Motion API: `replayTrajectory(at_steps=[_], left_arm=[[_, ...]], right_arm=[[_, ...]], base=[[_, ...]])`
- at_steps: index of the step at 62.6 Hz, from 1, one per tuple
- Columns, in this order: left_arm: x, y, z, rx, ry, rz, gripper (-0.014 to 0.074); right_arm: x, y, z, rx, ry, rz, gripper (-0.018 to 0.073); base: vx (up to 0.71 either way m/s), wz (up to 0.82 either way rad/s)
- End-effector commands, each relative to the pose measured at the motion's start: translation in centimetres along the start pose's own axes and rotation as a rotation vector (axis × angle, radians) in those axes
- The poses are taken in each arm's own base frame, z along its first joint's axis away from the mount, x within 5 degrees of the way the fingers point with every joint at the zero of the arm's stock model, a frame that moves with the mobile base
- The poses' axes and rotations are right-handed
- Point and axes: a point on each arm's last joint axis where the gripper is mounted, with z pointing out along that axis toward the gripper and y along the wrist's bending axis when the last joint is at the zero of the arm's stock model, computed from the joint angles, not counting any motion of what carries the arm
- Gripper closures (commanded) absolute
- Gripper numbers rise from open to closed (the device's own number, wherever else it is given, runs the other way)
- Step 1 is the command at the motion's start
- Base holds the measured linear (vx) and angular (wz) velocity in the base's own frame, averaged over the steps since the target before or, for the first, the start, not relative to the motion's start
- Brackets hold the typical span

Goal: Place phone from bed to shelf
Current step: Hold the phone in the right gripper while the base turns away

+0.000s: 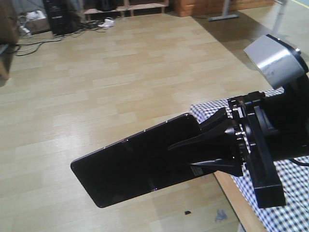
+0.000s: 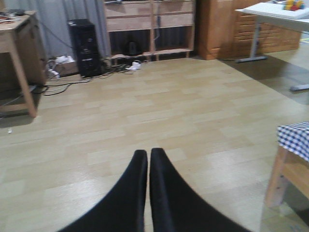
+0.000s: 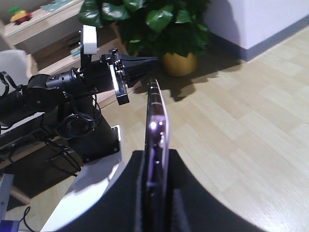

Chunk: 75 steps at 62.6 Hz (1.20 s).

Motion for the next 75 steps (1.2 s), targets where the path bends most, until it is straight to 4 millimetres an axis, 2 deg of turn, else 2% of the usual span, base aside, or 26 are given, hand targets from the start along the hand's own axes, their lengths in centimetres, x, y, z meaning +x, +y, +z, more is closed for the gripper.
replayTrajectory(at_steps=[1,40,75], left_arm=[[-0.61,0.09,-0.05,-0.010,-0.077,-0.010,0.0596],[-0.61,0.09,-0.05,-0.010,-0.077,-0.010,0.0596],[-0.61,0.09,-0.05,-0.010,-0.077,-0.010,0.0596]], right_arm=[[-1.26,1.63,-0.62,-0.086,-0.074,-0.015,0.0561],[-1.26,1.63,-0.62,-0.086,-0.074,-0.015,0.0561],[-1.26,1.64,-0.62,-0.087,-0.074,-0.015,0.0561]], base=[[0.07,0.45],[0.10,0.35],[0.17,0.08]])
